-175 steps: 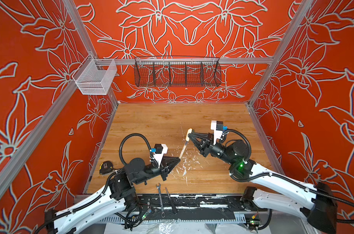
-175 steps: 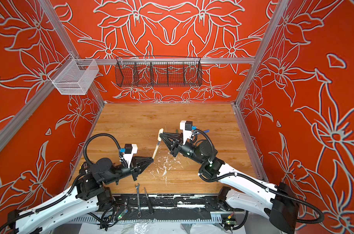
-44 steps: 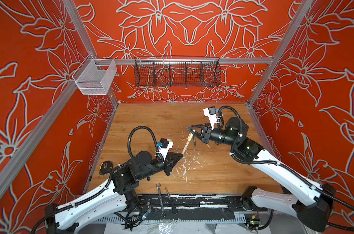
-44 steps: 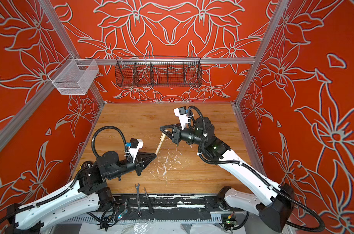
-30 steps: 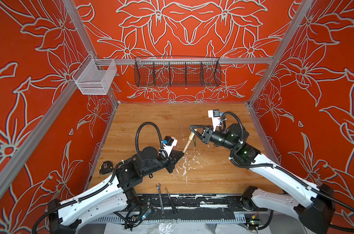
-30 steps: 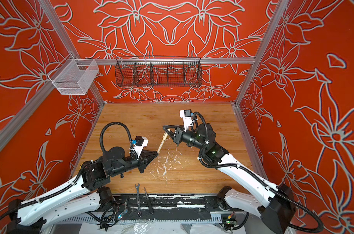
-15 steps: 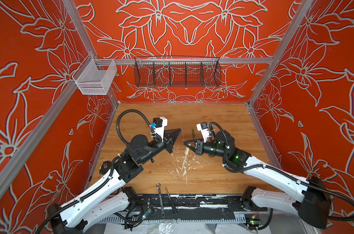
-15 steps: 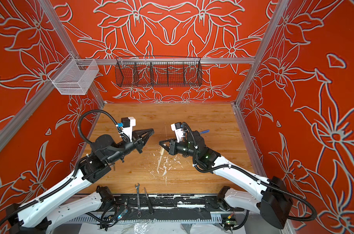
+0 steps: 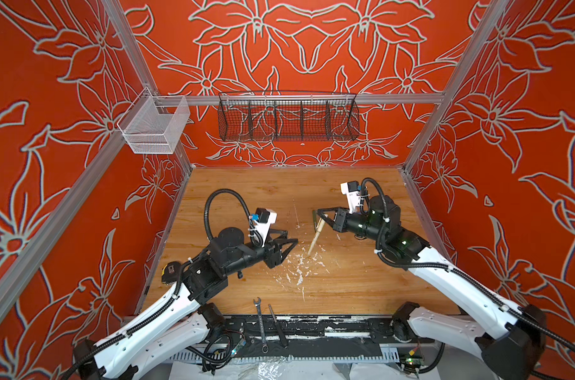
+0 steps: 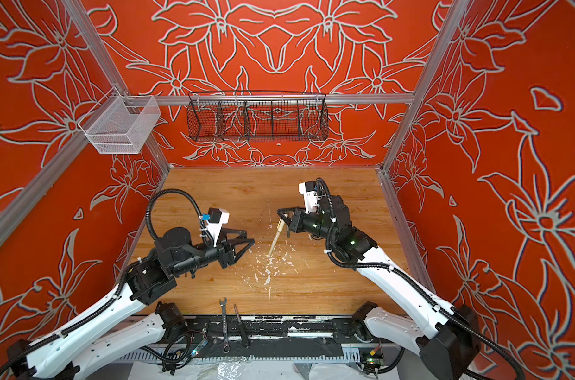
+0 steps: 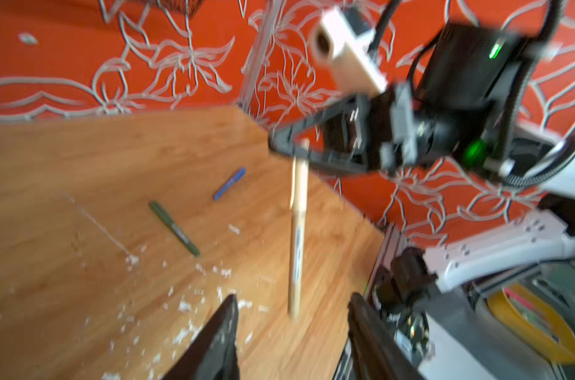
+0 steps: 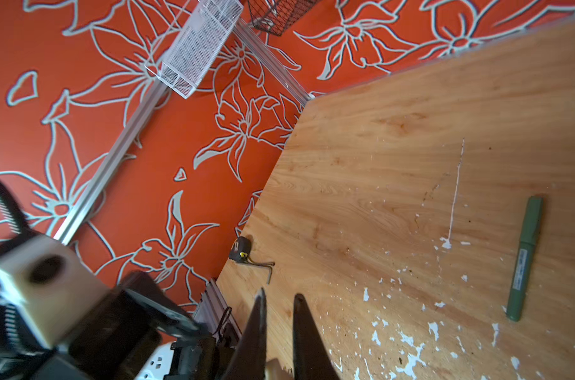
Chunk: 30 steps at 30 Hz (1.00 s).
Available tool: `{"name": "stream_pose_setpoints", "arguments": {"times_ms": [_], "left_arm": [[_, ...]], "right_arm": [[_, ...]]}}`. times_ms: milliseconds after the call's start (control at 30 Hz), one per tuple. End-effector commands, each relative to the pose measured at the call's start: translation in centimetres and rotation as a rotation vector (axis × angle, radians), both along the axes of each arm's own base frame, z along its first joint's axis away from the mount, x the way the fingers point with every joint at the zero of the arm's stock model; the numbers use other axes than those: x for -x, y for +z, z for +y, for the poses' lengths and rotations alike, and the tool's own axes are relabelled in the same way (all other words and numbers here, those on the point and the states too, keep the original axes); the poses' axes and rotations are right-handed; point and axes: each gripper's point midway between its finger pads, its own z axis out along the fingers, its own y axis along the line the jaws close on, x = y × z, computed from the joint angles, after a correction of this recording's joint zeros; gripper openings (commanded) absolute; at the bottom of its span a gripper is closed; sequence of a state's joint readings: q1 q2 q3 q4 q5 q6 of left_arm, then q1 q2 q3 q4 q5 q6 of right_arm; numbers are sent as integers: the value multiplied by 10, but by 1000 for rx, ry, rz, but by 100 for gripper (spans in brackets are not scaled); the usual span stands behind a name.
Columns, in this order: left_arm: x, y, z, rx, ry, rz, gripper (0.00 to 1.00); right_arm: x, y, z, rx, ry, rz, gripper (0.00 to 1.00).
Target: Insert the pens into the pen caps
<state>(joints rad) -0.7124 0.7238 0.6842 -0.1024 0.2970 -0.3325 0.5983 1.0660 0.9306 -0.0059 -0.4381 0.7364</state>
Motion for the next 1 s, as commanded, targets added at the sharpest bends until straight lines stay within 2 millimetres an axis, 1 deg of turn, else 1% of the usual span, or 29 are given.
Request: {"name": "stream_pose_setpoints", "arguments": {"times_ms": [0, 67, 133, 200, 400, 467, 500, 600, 700, 800, 967], "left_arm": [[21, -12, -7, 46, -103, 79, 73], [27, -11, -13, 70, -156, 91, 75], [24, -18, -16, 51, -155, 126, 79], [25, -23, -20, 41, -179, 147, 80], [26, -11, -27, 87, -215, 133, 79], [26, -9, -28, 92, -219, 135, 75], [26, -9, -29, 93, -225, 137, 69], [27, -8, -32, 101, -240, 148, 59], [26, -7, -34, 106, -245, 157, 50], [25, -9, -35, 104, -243, 163, 49], [22, -9, -36, 95, -236, 164, 49]], "right_arm": [[9, 17, 4, -26, 69, -20, 0], [8, 23, 6, -54, 80, -24, 0], [9, 29, 10, -90, 100, -26, 0], [11, 34, 14, -119, 124, -27, 0], [13, 28, 21, -168, 166, 10, 0], [12, 27, 24, -190, 173, 19, 0], [11, 25, 24, -194, 172, 23, 0], [9, 21, 25, -202, 167, 30, 0], [8, 20, 27, -212, 174, 34, 0], [7, 20, 28, -216, 173, 33, 0], [8, 21, 28, -218, 178, 30, 0]]}}
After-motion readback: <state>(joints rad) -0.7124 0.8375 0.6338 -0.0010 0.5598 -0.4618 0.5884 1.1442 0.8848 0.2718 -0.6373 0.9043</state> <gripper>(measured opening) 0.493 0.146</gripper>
